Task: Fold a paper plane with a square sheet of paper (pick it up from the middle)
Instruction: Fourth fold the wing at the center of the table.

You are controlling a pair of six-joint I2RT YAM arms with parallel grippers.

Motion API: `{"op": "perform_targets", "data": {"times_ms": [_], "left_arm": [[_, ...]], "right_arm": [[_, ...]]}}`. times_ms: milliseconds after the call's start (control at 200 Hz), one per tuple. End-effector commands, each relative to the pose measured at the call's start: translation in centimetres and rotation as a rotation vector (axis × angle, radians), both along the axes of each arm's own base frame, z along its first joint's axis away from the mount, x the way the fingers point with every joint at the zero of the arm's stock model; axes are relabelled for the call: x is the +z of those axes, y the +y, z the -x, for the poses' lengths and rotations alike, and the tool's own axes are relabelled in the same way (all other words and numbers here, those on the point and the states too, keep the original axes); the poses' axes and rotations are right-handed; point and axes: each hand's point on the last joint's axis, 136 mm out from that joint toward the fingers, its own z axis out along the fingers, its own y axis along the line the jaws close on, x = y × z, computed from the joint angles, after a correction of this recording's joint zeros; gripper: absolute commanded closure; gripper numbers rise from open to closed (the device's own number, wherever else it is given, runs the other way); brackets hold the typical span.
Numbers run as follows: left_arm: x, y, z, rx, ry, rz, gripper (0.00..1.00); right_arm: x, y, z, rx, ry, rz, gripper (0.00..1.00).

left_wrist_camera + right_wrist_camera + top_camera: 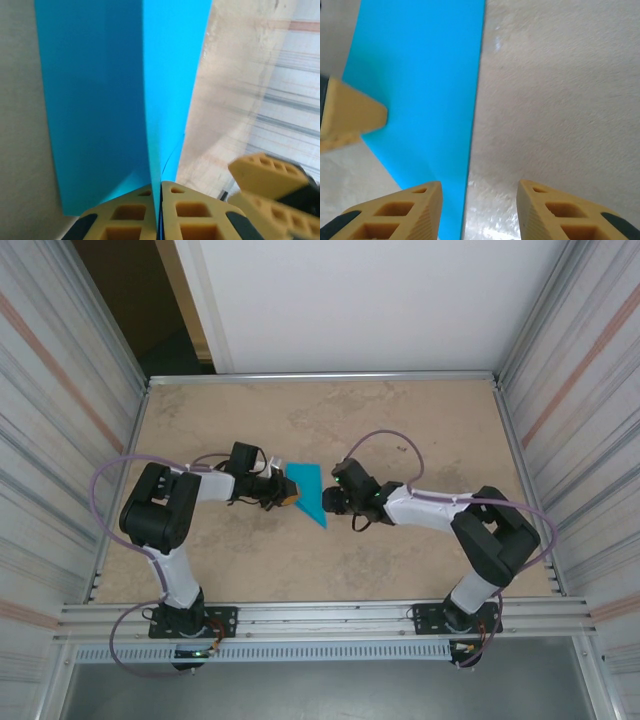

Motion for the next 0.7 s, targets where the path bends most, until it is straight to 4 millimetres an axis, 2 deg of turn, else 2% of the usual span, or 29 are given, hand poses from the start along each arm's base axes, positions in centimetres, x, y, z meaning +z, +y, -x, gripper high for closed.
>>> {"op": "perform_targets", "data": {"times_ms": [0,125,241,426,692], "left_arm": [[1.7,-0.1,-1.2,0.065,-0.022,-0.044,0.91],[2.2,-0.2,-1.5,0.092,-0.018,-0.084,0.91],[2.6,-0.4,-1.6,0.092,-0.011,-0.09,0.91],[2.8,-0.3,-1.5,0.096,-0.005,-0.101,0.91],[2.5,-0.3,-1.5,0.097,0.01,-0.109,0.91]], "right_arm": [[0.9,1.1,0.1,0.127,-0.141,0.199,0.59],[0.3,4.2,1.1,0.227,-0.18,0.234,0.6],[-0.8,5.6,1.5,0.266,-0.177,0.257,0.64],[-1.5,5.4,1.0,0.244,-0.184,0.281,0.67],[-1.3,4.7,0.7,0.201,-0.207,0.282,0.68]]}}
